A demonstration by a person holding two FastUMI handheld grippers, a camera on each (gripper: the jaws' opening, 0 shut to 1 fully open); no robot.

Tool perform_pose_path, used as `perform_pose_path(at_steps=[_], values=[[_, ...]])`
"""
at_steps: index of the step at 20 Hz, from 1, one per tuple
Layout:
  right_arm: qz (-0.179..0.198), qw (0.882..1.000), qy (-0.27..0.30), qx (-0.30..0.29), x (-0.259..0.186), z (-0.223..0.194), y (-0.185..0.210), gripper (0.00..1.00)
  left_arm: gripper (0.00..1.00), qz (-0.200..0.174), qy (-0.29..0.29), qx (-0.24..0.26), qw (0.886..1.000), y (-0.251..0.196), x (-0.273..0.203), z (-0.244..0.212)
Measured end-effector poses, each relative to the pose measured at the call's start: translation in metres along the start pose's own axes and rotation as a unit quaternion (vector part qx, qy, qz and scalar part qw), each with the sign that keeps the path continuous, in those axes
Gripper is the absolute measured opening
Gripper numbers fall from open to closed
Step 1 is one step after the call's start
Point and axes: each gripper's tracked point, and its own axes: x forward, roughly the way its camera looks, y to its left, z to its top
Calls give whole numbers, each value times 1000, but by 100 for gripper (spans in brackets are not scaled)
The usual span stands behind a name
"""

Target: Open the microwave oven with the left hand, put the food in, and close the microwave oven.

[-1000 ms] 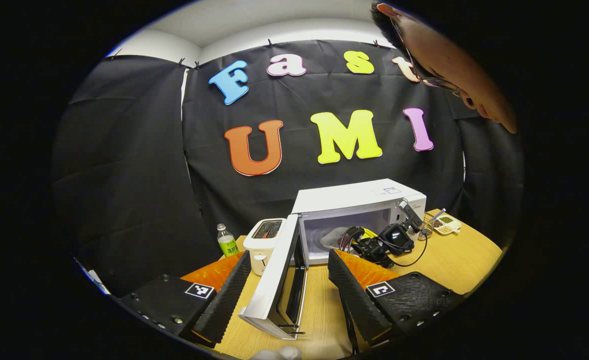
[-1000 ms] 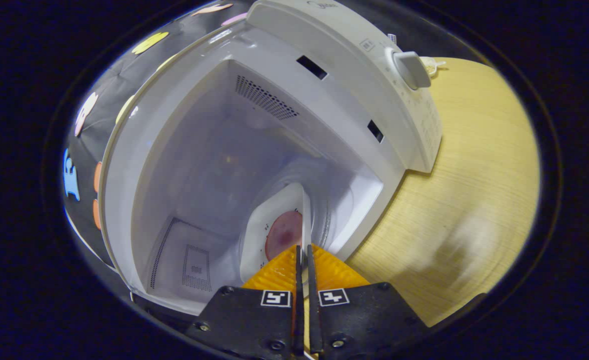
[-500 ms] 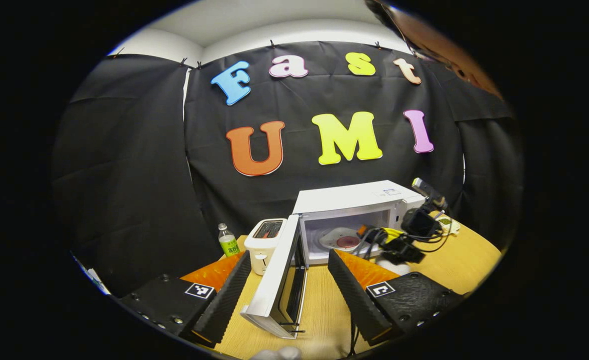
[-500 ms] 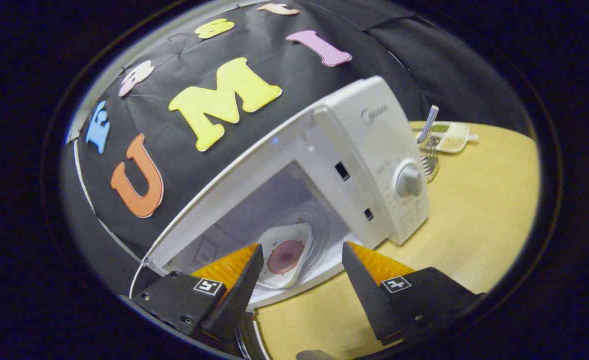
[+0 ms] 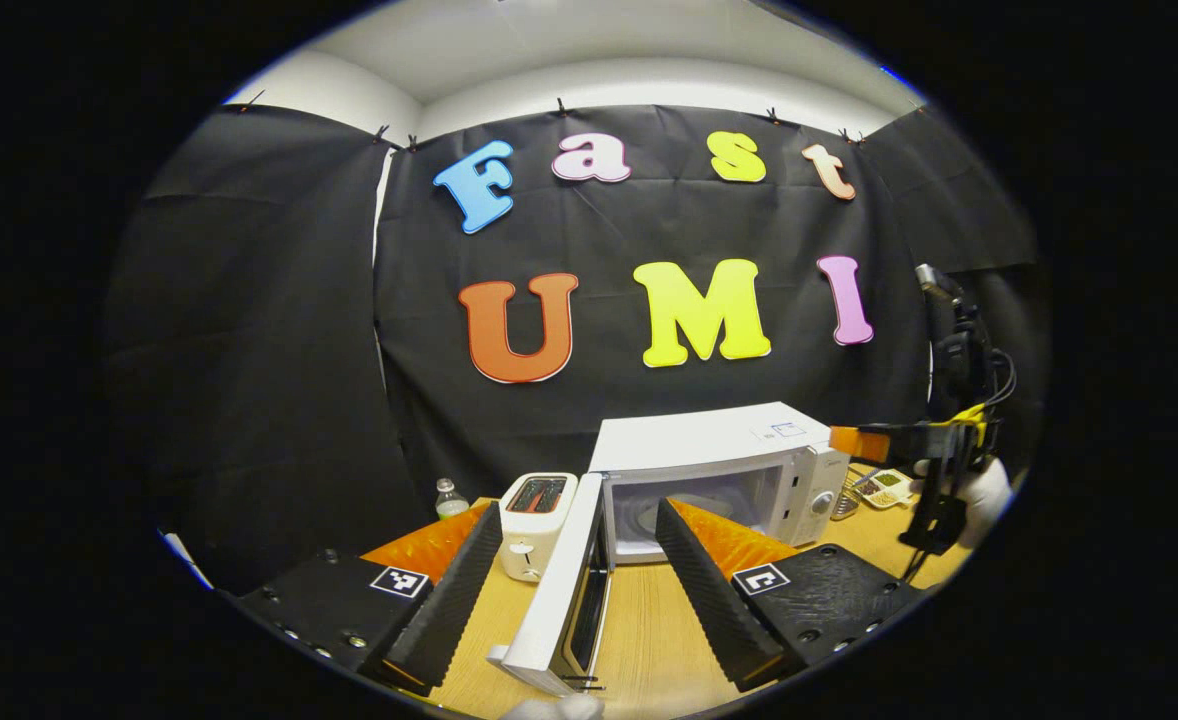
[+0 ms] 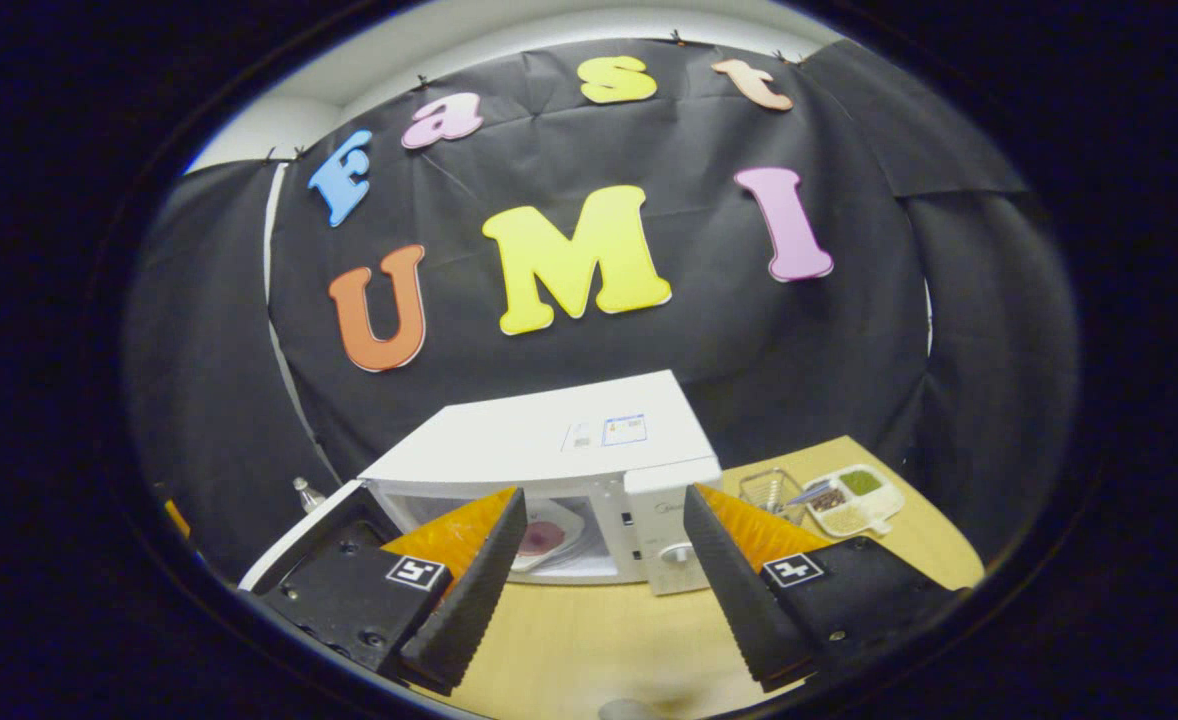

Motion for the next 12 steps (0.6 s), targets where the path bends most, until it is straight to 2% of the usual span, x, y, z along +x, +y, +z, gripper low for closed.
perform_pose_path(at_steps=[2, 3, 4, 5, 8, 9, 10, 11, 12], values=[[19, 1000, 7, -4, -29, 9, -4, 100, 95, 11, -5, -3, 1000, 15, 4, -6], [17, 1000, 10, -10, -43, 16, -11, 100, 95, 17, 0, -8, 1000, 25, 6, -13], [12, 1000, 9, -17, -55, 22, -17, 90, 95, 25, 3, -14, 1000, 36, 7, -20], [6, 1000, 5, -30, -68, 30, -22, 100, 95, 38, 6, -18, 999, 51, 8, -28], [5, 998, 13, -53, -98, 39, -24, 100, 95, 74, 15, -21, 997, 94, 5, -53], [5, 998, 17, -64, -107, 40, -25, 91, 95, 78, 17, -18, 997, 104, 5, -61], [-1, 997, 21, -74, -115, 39, -30, 100, 93, 88, 22, -15, 996, 114, 5, -70], [-7, 997, 19, -76, -124, 42, -30, 91, 92, 93, 28, -17, 995, 125, 5, -80], [-11, 997, 12, -71, -131, 47, -28, 100, 91, 101, 31, -20, 994, 135, 6, -91]])
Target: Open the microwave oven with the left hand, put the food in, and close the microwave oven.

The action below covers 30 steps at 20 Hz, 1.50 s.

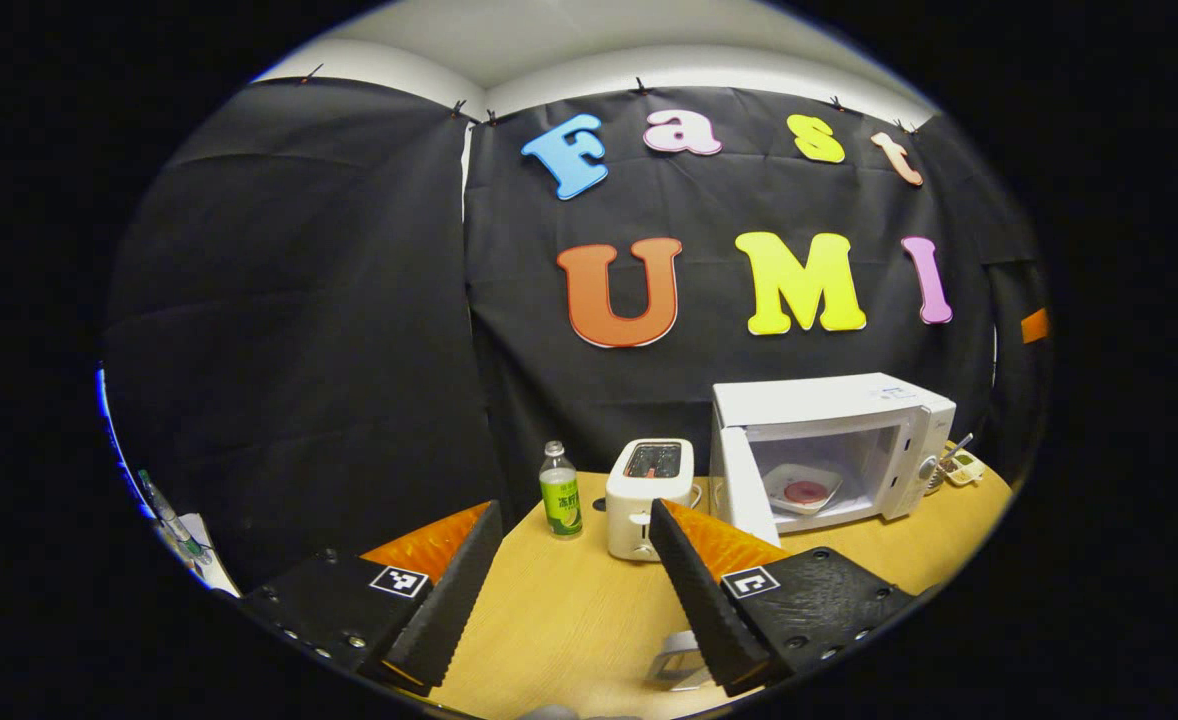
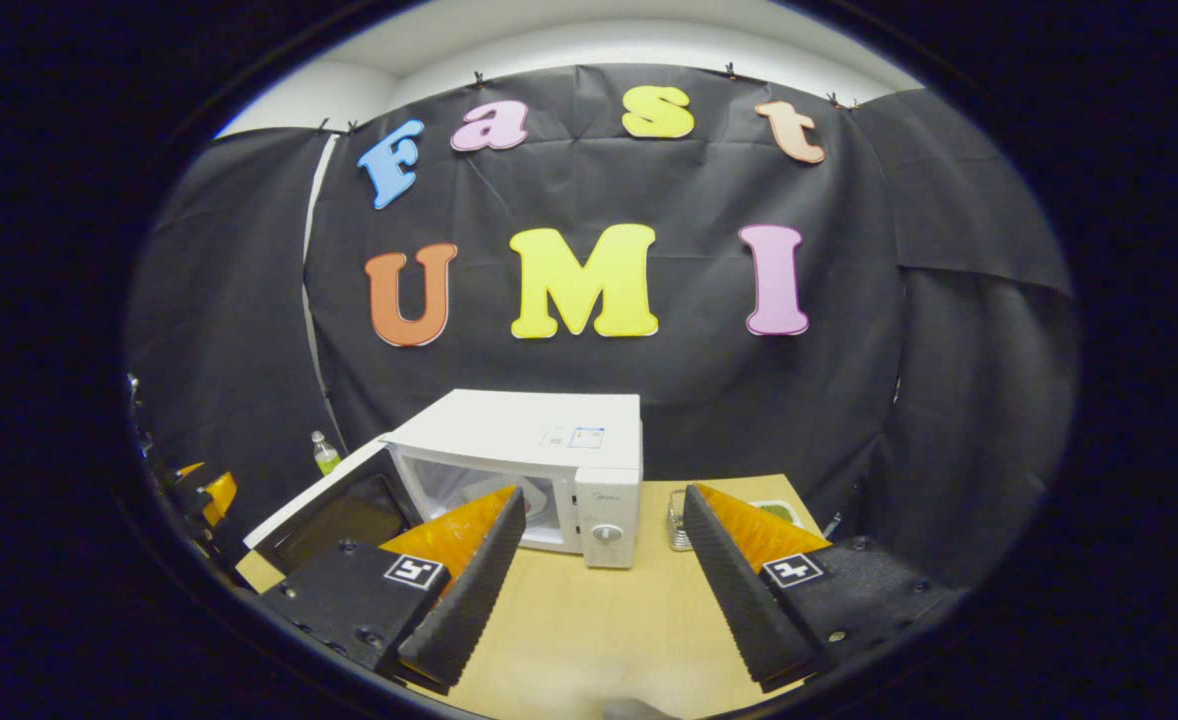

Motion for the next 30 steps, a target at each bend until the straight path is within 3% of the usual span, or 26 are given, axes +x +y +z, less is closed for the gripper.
perform_pose_path(at_steps=[1, 2, 3, 4, 6, 7, 8, 9, 10, 11, 12, 13, 14, 15, 16, 17, 18, 25, 26, 27, 28, 29, 30], values=[[-1, 1000, 1, 5, -5, 3, 3, 100, 89, -3, 6, -7, 1000, 6, 3, -8], [-3, 1000, 1, 6, -9, 2, 4, 92, 72, -15, 20, -18, 1000, 5, 4, -20], [-1, 1000, -2, 5, -13, 5, 7, 100, 62, -39, 34, -33, 998, 0, 6, -32], [-2, 1000, -3, 2, -13, 7, 12, 100, 34, -54, 47, -50, 996, -6, 7, -42], [0, 1000, 3, 4, -19, 6, 19, 100, 7, -22, 50, -53, 997, 5, 22, -54], [1, 1000, 1, 11, -22, 8, 23, 100, 1, -29, 56, -57, 996, 8, 24, -66], [1, 1000, 1, 16, -23, 11, 24, 100, 0, -29, 63, -58, 996, 11, 1, -68], [0, 1000, 2, 20, -23, 12, 24, 100, 11, -30, 68, -55, 996, 8, 18, -83], [2, 1000, 0, 23, -25, 14, 26, 100, 0, -35, 67, -50, 996, 6, 18, -88], [1, 1000, 0, 24, -26, 16, 25, 100, 0, -38, 66, -43, 996, 4, 20, -91], [0, 1000, 1, 24, -26, 16, 24, 100, 11, -39, 68, -36, 996, 3, 21, -97], [3, 1000, 4, 24, -24, 16, 24, 100, 0, -42, 71, -31, 996, 1, 22, -99], [4, 1000, 12, 23, -22, 13, 24, 100, 11, -47, 75, -29, 996, -2, 24, -102], [1, 1000, 17, 22, -20, 12, 21, 100, 0, -50, 78, -24, 995, -5, 26, -104], [0, 999, 19, 26, -18, 12, 21, 92, 0, -53, 77, -20, 995, -5, 27, -106], [-1, 999, 20, 31, -18, 14, 22, 92, 0, -59, 76, -21, 995, -8, 28, -107], [-4, 999, 20, 36, -19, 14, 22, 100, 0, -63, 80, -21, 995, -12, 28, -109], [-18, 999, 18, 38, -27, 12, 18, 100, 0, -96, 87, -14, 991, -42, 27, -119], [-21, 999, 18, 39, -28, 11, 15, 92, 11, -99, 89, -18, 991, -47, 25, -119], [-25, 999, 17, 39, -29, 12, 11, 100, 0, -104, 92, -18, 990, -53, 24, -121], [-29, 999, 18, 40, -30, 12, 9, 92, 0, -107, 93, -17, 990, -59, 21, -122], [-33, 998, 17, 42, -32, 12, 6, 100, 0, -115, 90, -17, 989, -67, 19, -121], [-37, 998, 17, 45, -33, 11, 4, 100, 0, -123, 90, -17, 988, -76, 16, -121]])
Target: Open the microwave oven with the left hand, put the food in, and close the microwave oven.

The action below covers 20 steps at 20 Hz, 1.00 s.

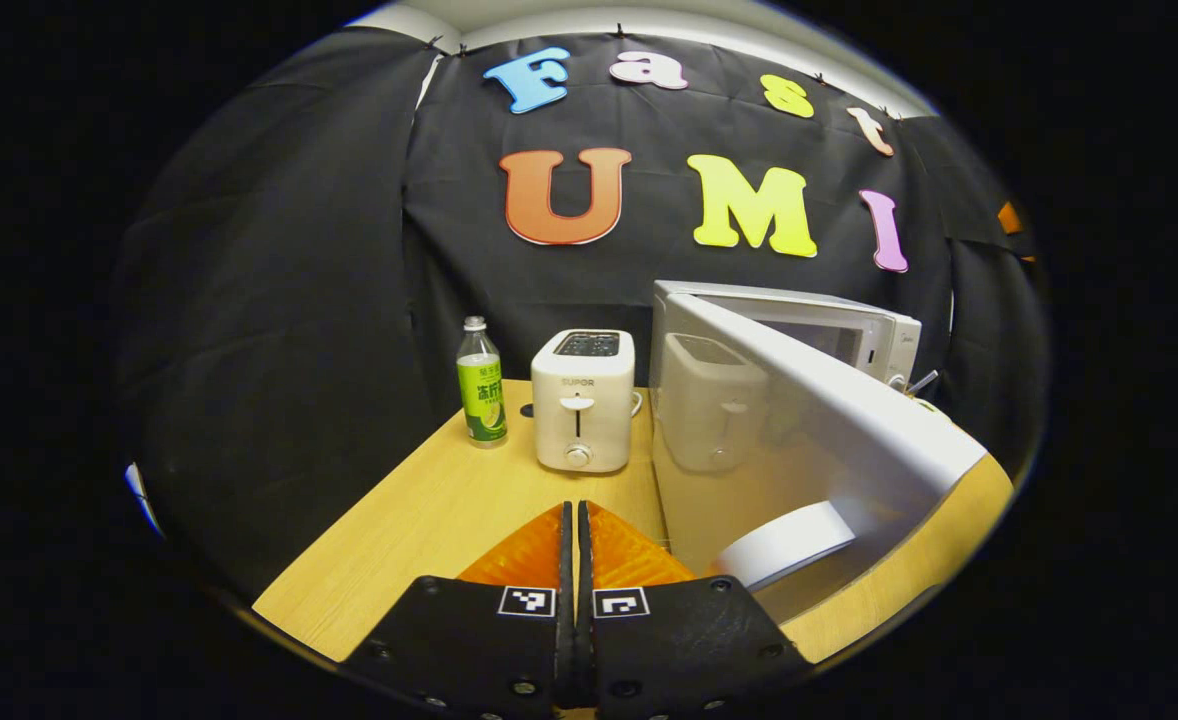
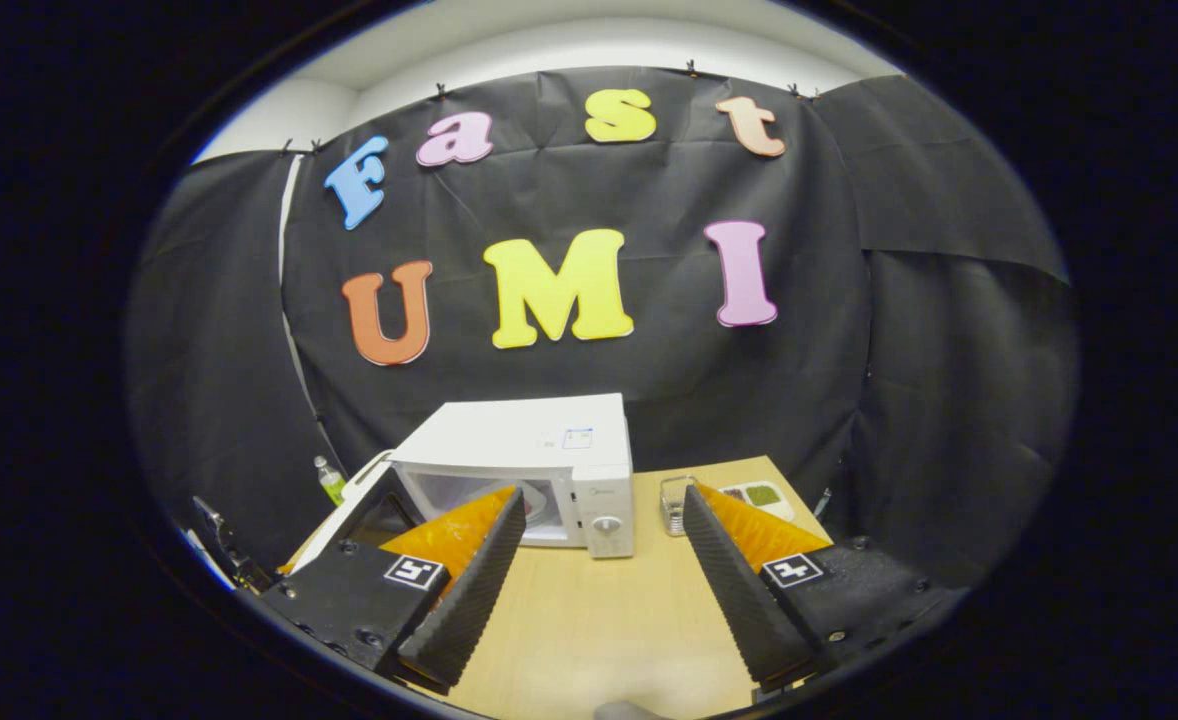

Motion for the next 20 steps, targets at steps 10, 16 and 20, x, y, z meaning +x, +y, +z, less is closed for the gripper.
perform_pose_path(at_steps=[10, 16, 20], values=[[-20, 1000, 1, 8, -12, -6, -22, 100, 0, -90, -11, 42, 995, -102, 1, 6], [-26, 1000, 7, 10, -14, -11, -36, 100, 0, -135, -13, 63, 989, -153, 8, 10], [-35, 999, 4, 13, -14, -5, -51, 100, 0, -159, -18, 71, 985, -188, 23, 18]])
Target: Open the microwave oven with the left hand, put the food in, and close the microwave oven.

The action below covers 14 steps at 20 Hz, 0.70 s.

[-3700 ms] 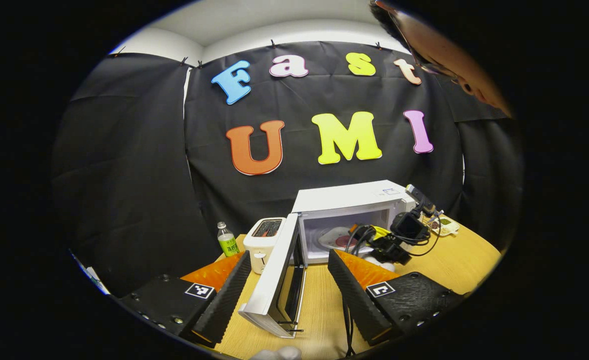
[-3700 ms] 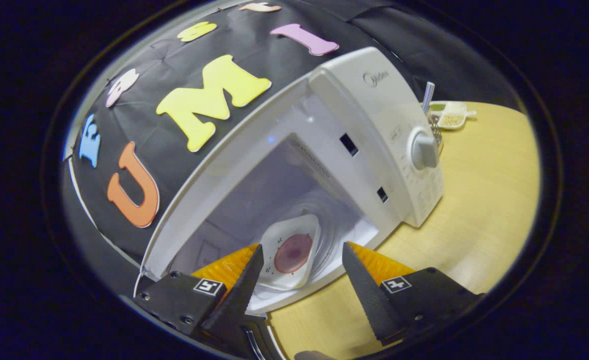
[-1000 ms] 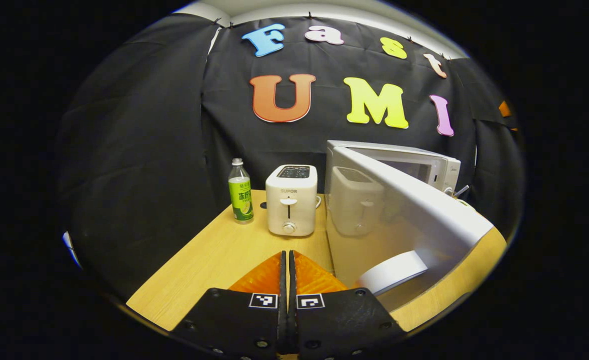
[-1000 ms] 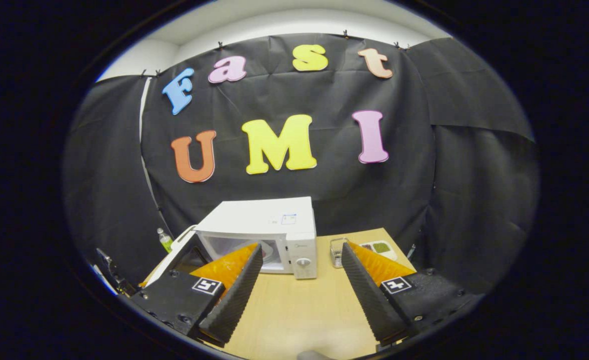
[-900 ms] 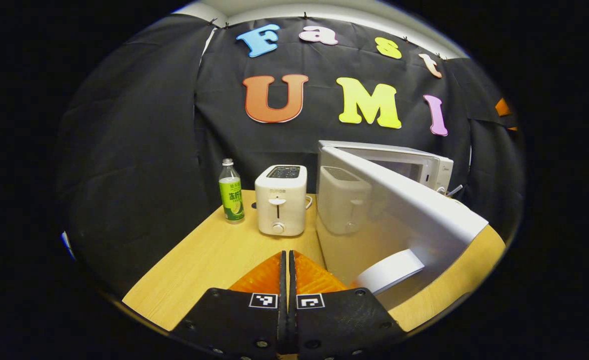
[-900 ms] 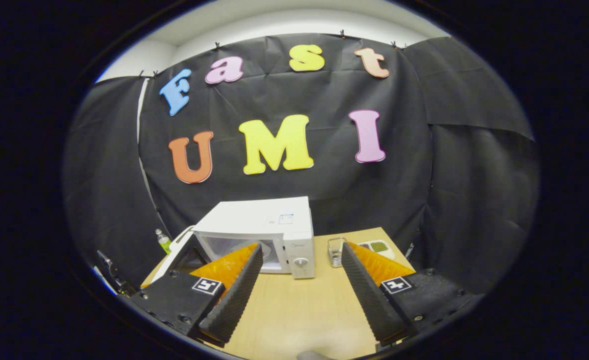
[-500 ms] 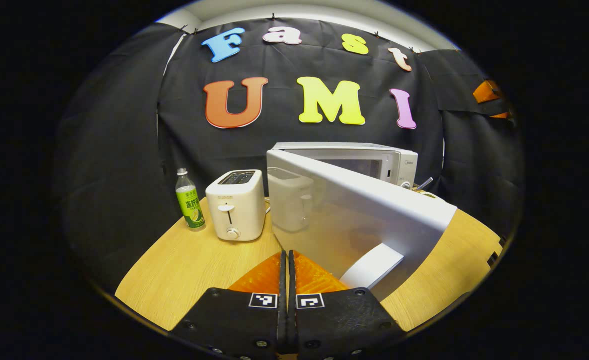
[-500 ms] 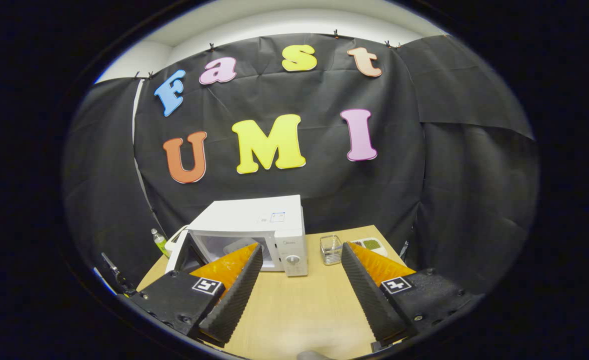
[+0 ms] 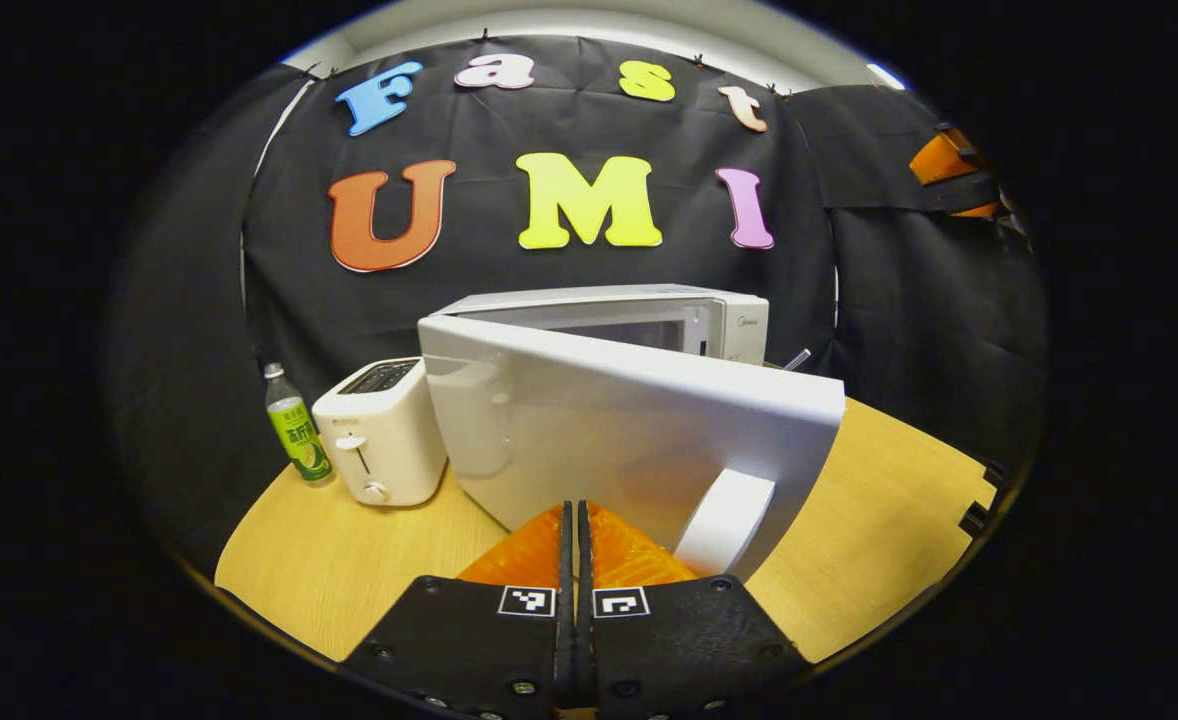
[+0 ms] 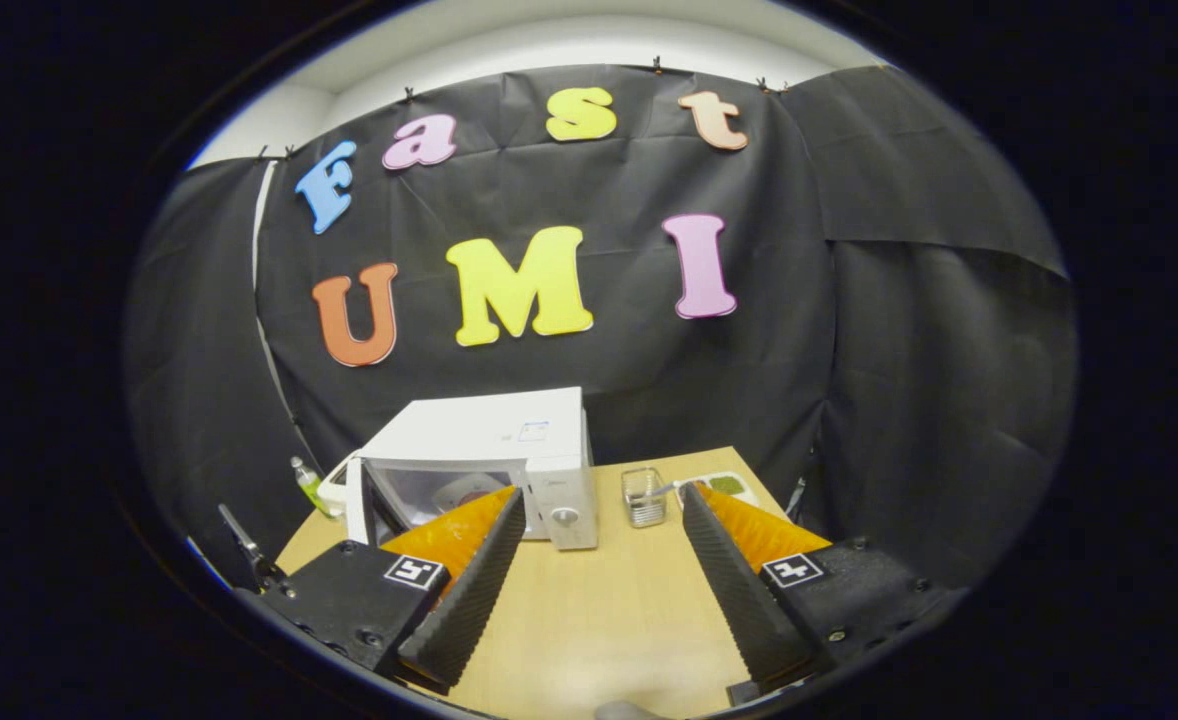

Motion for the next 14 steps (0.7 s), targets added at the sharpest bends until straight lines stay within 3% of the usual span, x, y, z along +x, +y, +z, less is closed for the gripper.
perform_pose_path(at_steps=[1, 2, 3, 4, 8, 9, 10, 11, 12, 13, 14], values=[[-3, 1000, -1, 1, 0, 2, -3, 100, 0, -6, -3, 2, 1000, -7, 5, 3], [-6, 1000, -1, 1, -1, 2, -8, 92, 0, -11, -5, 6, 1000, -13, 10, 5], [-9, 1000, -2, 1, -2, 4, -11, 92, 0, -17, -7, 10, 1000, -18, 16, 8], [-11, 1000, -1, -1, -1, 4, -15, 100, 0, -22, -9, 15, 1000, -24, 21, 11], [-24, 1000, 6, -4, 2, 4, -35, 100, 0, -46, -16, 30, 998, -50, 44, 21], [-27, 1000, 9, -4, 3, 4, -39, 92, 0, -51, -19, 36, 998, -56, 50, 24], [-31, 999, 11, -3, 4, 3, -46, 100, 11, -55, -19, 41, 997, -61, 57, 26], [-34, 999, 13, -3, 4, 3, -51, 92, 0, -59, -21, 45, 997, -67, 63, 29], [-37, 999, 15, -3, 5, 3, -55, 100, 0, -64, -23, 46, 997, -73, 70, 32], [-41, 999, 17, -4, 5, 3, -60, 92, 0, -67, -25, 45, 996, -78, 77, 36], [-43, 999, 17, -4, 5, 3, -64, 92, 0, -70, -28, 45, 996, -83, 83, 39]])
